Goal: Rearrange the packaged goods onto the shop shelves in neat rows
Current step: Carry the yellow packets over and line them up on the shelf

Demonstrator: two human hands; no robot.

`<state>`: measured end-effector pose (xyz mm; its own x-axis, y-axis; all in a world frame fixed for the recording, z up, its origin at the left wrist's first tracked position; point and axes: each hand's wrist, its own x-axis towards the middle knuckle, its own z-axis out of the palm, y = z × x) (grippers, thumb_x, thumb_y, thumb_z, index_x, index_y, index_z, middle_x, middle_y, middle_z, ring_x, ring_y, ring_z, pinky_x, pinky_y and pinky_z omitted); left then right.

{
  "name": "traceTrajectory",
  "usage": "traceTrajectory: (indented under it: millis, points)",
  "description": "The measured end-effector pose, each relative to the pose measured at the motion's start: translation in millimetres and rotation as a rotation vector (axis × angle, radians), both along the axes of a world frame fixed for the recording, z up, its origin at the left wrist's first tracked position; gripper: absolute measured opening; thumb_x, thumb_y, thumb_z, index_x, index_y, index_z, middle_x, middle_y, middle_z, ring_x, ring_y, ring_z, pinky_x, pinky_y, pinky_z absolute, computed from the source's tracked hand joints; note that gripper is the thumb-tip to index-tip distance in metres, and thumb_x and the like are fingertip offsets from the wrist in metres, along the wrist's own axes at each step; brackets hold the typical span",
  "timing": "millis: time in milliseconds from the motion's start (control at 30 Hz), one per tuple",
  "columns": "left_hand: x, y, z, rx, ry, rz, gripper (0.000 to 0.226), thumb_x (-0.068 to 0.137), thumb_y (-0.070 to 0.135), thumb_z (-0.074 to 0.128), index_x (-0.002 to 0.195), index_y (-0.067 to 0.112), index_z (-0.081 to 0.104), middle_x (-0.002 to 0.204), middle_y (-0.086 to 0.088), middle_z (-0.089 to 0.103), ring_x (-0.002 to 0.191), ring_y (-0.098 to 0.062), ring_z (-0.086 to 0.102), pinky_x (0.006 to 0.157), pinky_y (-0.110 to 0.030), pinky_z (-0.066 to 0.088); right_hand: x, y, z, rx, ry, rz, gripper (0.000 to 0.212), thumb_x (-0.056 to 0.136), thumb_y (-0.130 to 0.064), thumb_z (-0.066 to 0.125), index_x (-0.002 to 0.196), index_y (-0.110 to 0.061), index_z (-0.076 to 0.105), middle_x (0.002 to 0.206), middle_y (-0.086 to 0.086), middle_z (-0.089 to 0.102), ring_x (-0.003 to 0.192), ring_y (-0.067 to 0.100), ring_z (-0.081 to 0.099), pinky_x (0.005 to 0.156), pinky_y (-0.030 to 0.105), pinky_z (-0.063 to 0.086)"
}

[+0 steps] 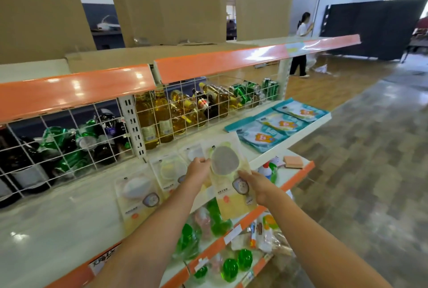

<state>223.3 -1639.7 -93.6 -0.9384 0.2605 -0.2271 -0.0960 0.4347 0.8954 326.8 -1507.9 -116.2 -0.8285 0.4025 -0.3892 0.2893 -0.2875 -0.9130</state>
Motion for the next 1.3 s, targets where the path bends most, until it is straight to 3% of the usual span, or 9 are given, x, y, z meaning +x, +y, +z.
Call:
traceTrajectory:
  millis: [167, 267, 400, 567, 667, 800, 1000, 1167, 1300]
  points:
    - [-21, -3, -6, 0.152, -0.115, 0.100, 0.022, 0.096, 0.016, 0.052, 0.074, 0.014, 0.051, 0.073, -0.007, 0.052, 0.074, -0.024, 0.055, 0.076, -0.040, 0.051, -18, 4, -4, 0.022, -0.071, 0.083, 0.012, 0.097, -0.021, 0.052, 0.105, -0.013, 0.055, 0.087, 0.005, 0.064, 0.078, 0.018, 0.061, 0.073, 0.036, 0.054]
    - [-33, -10, -4, 0.137, -0.131, 0.130, 0.002, 0.096, 0.021, 0.052, 0.096, 0.018, 0.051, 0.081, -0.006, 0.054, 0.077, -0.024, 0.054, 0.075, -0.038, 0.044, -34, 7, -4, 0.116, -0.118, 0.177, 0.030, 0.091, -0.028, 0.061, 0.113, -0.009, 0.060, 0.108, 0.012, 0.067, 0.101, 0.029, 0.063, 0.096, 0.049, 0.049]
    - [-59, -23, -3, 0.108, -0.077, 0.154, 0.020, 0.096, 0.019, 0.053, 0.112, 0.008, 0.057, 0.094, -0.010, 0.058, 0.083, -0.025, 0.055, 0.067, -0.030, 0.046, -63, 4, 1, 0.176, -0.131, 0.233, 0.034, 0.089, -0.028, 0.063, 0.114, -0.004, 0.061, 0.104, 0.016, 0.069, 0.097, 0.033, 0.067, 0.088, 0.047, 0.054]
    - [-89, -51, -2, 0.045, -0.043, 0.229, 0.017, 0.096, 0.016, 0.053, 0.079, 0.013, 0.055, 0.089, -0.011, 0.057, 0.082, -0.025, 0.057, 0.082, -0.037, 0.052, -100, 2, 23, 0.263, -0.148, 0.179, 0.018, 0.098, -0.023, 0.049, 0.091, -0.010, 0.061, 0.081, 0.006, 0.063, 0.068, 0.019, 0.059, 0.062, 0.026, 0.051]
    - [-103, -69, -9, 0.027, -0.029, 0.266, 0.021, 0.095, 0.016, 0.055, 0.097, -0.002, 0.065, 0.081, -0.012, 0.058, 0.078, -0.027, 0.060, 0.080, -0.037, 0.053, -117, -2, 26, 0.396, -0.118, 0.144, 0.022, 0.099, -0.015, 0.043, 0.104, -0.006, 0.063, 0.089, 0.008, 0.066, 0.071, 0.020, 0.062, 0.059, 0.023, 0.050]
    - [-109, -90, -16, -0.067, -0.033, 0.296, 0.010, 0.092, 0.015, 0.057, 0.087, 0.008, 0.062, 0.088, -0.013, 0.064, 0.088, -0.030, 0.066, 0.081, -0.037, 0.056, -136, -12, 22, 0.671, -0.106, 0.194, 0.026, 0.095, -0.010, 0.044, 0.113, -0.007, 0.063, 0.107, 0.011, 0.066, 0.094, 0.025, 0.063, 0.086, 0.036, 0.054]
    - [-107, -104, -17, -0.367, 0.102, 0.244, 0.027, 0.087, 0.013, 0.052, 0.061, 0.017, 0.046, 0.064, -0.001, 0.050, 0.068, -0.022, 0.053, 0.055, -0.026, 0.035, -155, -29, 17, 1.015, -0.083, 0.279, 0.033, 0.098, -0.018, 0.038, 0.119, -0.014, 0.062, 0.120, 0.008, 0.062, 0.106, 0.025, 0.058, 0.087, 0.030, 0.046]
    - [-101, -110, -25, -0.509, 0.183, 0.208, 0.011, 0.091, 0.024, 0.052, 0.087, 0.014, 0.053, 0.088, -0.005, 0.057, 0.085, -0.024, 0.056, 0.066, -0.029, 0.038, -171, -33, 14, 1.208, -0.062, 0.347, 0.033, 0.098, -0.019, 0.036, 0.119, -0.018, 0.062, 0.117, 0.007, 0.063, 0.103, 0.024, 0.060, 0.086, 0.032, 0.049]
    - [-99, -108, -28, -0.646, 0.197, 0.188, 0.029, 0.094, 0.031, 0.050, 0.110, 0.007, 0.055, 0.111, -0.011, 0.062, 0.104, -0.029, 0.059, 0.080, -0.034, 0.046, -182, -29, 9, 1.298, -0.017, 0.436, 0.035, 0.094, -0.015, 0.038, 0.118, -0.020, 0.063, 0.118, 0.005, 0.063, 0.107, 0.023, 0.059, 0.086, 0.030, 0.047]
